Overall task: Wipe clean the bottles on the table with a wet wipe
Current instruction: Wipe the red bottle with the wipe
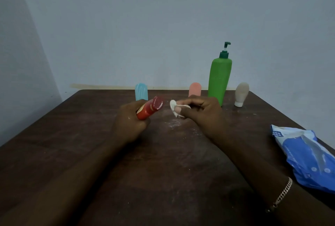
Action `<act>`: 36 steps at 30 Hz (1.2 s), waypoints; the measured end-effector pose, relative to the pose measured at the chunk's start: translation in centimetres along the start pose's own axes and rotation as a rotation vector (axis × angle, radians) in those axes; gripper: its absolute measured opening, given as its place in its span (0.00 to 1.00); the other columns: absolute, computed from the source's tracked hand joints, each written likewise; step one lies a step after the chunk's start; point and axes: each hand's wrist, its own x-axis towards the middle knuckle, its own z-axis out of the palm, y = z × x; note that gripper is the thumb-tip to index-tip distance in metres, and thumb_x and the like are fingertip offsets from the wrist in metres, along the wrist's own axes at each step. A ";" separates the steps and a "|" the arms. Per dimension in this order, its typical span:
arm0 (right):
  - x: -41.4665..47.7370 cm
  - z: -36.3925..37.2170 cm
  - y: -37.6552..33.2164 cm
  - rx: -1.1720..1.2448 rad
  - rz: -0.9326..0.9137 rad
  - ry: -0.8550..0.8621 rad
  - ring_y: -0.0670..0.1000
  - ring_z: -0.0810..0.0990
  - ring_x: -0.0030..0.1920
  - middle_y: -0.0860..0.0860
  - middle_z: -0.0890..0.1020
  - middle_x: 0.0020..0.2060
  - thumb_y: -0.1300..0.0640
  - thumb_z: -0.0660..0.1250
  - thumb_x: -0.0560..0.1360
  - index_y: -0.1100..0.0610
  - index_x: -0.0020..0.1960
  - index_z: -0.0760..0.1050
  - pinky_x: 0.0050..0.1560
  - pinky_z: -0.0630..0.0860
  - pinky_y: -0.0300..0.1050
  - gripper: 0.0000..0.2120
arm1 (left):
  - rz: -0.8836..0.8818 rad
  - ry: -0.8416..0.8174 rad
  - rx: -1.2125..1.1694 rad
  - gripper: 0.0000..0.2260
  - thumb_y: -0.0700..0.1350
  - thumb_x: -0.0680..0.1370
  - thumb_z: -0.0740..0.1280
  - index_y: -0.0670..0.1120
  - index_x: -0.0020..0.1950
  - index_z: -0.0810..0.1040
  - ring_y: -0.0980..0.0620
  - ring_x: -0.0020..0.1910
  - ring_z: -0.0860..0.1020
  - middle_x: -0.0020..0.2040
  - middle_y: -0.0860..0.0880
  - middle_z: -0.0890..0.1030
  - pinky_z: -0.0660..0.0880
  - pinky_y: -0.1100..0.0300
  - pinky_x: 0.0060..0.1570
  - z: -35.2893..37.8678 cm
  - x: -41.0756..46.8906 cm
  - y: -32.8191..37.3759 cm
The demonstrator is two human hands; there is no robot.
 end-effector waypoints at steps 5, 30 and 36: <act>-0.8 1.5 -0.4 -0.368 -0.214 -0.041 0.47 0.83 0.44 0.44 0.84 0.43 0.55 0.75 0.73 0.52 0.51 0.84 0.44 0.80 0.48 0.07 | 0.013 -0.048 -0.035 0.20 0.39 0.69 0.74 0.51 0.59 0.82 0.52 0.50 0.80 0.49 0.52 0.83 0.77 0.43 0.58 0.0 0.0 0.1; -0.7 1.6 -1.2 -0.299 -0.240 0.015 0.49 0.82 0.42 0.46 0.83 0.41 0.59 0.74 0.73 0.55 0.49 0.83 0.42 0.80 0.48 0.05 | 0.052 -0.085 -0.028 0.15 0.35 0.69 0.74 0.51 0.51 0.82 0.56 0.46 0.80 0.44 0.54 0.83 0.78 0.48 0.58 -0.4 -0.3 0.4; -0.3 1.3 -0.7 -0.383 -0.256 0.011 0.46 0.82 0.44 0.45 0.83 0.43 0.57 0.74 0.73 0.54 0.51 0.84 0.43 0.78 0.42 0.07 | 0.085 -0.105 -0.006 0.17 0.35 0.69 0.75 0.48 0.56 0.82 0.56 0.48 0.79 0.46 0.53 0.82 0.75 0.48 0.62 -0.1 -0.4 0.6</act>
